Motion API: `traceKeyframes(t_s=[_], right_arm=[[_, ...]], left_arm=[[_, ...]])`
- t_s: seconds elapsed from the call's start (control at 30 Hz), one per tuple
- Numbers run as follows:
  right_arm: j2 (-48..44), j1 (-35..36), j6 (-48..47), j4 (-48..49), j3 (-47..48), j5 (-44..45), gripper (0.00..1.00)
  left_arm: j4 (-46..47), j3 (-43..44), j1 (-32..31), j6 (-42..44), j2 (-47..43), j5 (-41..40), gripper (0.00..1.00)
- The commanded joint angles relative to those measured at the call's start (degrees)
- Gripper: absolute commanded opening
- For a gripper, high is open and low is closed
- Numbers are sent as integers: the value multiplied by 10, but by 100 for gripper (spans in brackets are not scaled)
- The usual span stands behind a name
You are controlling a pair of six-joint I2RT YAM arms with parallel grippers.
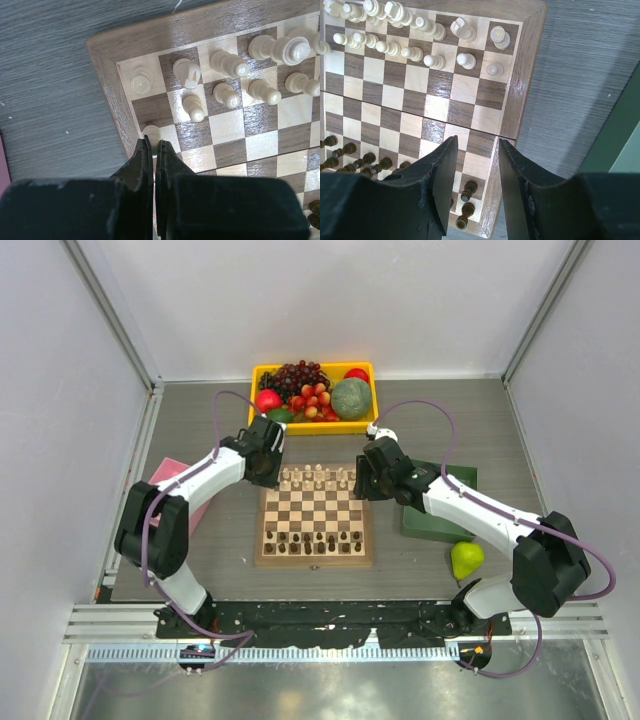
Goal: Set up the chess pieces on the board
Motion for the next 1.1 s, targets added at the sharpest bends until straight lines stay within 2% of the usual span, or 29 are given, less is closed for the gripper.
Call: traceKeyframes(t_s=[0.0, 0.7, 1.07], right_arm=[[-5, 0, -5, 14, 15, 7, 45], [8, 1, -4, 14, 23, -1, 45], [4, 0, -4, 14, 19, 3, 45]], left_arm=[[19, 20, 6, 10, 5, -11, 0], [30, 37, 11, 0, 37, -10, 2], [12, 39, 10, -2, 37, -11, 7]])
